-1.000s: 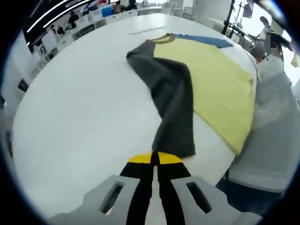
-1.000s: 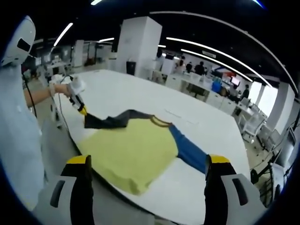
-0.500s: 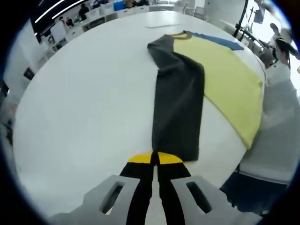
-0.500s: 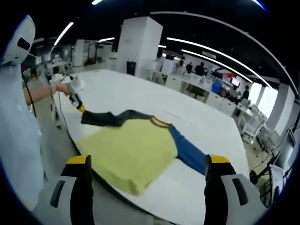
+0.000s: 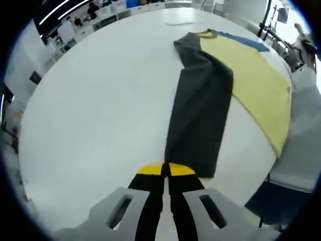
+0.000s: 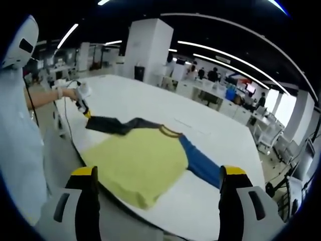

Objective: Fold the garment on the visible template until the final outline fits inside the template.

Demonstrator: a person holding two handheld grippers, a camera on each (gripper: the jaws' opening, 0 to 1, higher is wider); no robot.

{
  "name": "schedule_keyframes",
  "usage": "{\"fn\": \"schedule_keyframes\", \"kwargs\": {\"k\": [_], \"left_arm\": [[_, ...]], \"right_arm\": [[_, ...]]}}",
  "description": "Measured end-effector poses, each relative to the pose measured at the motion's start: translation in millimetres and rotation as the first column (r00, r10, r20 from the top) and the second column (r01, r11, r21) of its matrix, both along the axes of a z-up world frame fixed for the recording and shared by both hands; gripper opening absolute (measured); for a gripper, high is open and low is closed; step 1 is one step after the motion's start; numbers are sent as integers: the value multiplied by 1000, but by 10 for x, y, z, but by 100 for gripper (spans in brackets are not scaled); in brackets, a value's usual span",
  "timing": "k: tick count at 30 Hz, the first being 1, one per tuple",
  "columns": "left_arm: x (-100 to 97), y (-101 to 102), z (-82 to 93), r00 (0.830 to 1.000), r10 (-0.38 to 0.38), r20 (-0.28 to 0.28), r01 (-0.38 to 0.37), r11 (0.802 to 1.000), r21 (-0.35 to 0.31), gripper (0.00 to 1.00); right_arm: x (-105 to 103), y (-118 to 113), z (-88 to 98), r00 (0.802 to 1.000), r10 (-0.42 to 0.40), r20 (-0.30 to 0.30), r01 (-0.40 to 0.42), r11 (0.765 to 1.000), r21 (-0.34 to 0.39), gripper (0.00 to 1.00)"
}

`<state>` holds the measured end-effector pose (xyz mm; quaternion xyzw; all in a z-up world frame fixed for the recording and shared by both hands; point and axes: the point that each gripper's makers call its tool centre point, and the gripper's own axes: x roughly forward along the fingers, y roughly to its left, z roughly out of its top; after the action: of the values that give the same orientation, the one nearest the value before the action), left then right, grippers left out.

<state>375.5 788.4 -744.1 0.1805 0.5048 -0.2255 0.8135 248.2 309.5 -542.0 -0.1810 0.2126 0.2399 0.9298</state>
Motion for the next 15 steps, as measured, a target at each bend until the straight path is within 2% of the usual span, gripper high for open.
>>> {"fn": "schedule_keyframes", "kwargs": {"k": [3,6,10,15], "left_arm": [[41,68,1,1000,-2,-1,2,1000,22,0],[111,197,-7,1000,-6,11,5,997,75,0],[133,388,-42,1000,-7,-10,8,991,134,0],[158,508,-50,1000,11,-16,-9,992,129,0]], "right_arm": [[-6,1,-3,1000,-3,0,3,1000,2,100],[-9,3,-4,1000,-7,3,7,1000,3,100],[-18,15,-16,1000,-6,0,6,1000,4,100],[-13,5,1,1000,-14,3,14,1000,9,100]]}}
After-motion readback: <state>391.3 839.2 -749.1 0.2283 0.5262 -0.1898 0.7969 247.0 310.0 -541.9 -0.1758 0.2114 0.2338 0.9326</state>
